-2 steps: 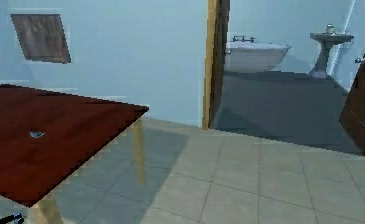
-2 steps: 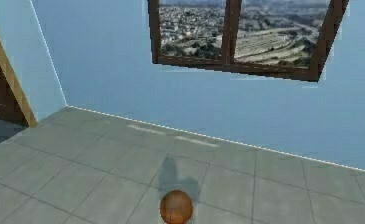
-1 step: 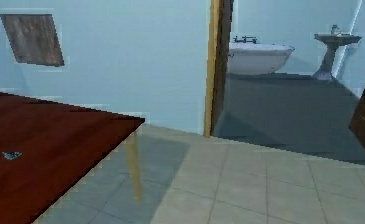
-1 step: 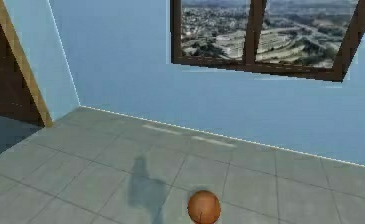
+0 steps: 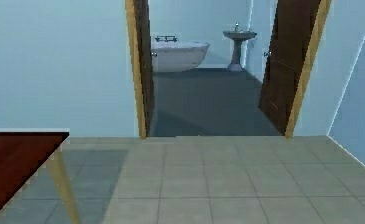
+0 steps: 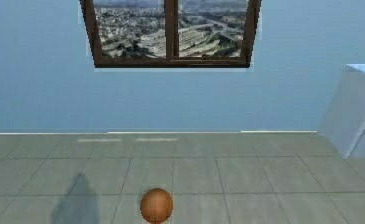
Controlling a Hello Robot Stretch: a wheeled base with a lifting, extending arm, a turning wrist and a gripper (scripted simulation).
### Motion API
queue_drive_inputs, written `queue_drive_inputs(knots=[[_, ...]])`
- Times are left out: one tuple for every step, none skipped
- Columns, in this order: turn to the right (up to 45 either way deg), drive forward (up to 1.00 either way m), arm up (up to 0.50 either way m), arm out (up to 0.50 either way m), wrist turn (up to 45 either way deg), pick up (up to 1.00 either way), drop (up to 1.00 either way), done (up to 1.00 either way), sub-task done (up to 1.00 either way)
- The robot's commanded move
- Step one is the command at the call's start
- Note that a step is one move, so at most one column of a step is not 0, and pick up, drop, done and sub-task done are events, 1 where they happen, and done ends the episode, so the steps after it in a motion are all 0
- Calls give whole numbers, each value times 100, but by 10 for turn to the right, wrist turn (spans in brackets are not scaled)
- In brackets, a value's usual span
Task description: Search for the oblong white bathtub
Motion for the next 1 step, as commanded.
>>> queue_drive_inputs(knots=[[0,100,0,0,0,0,0,0,0]])
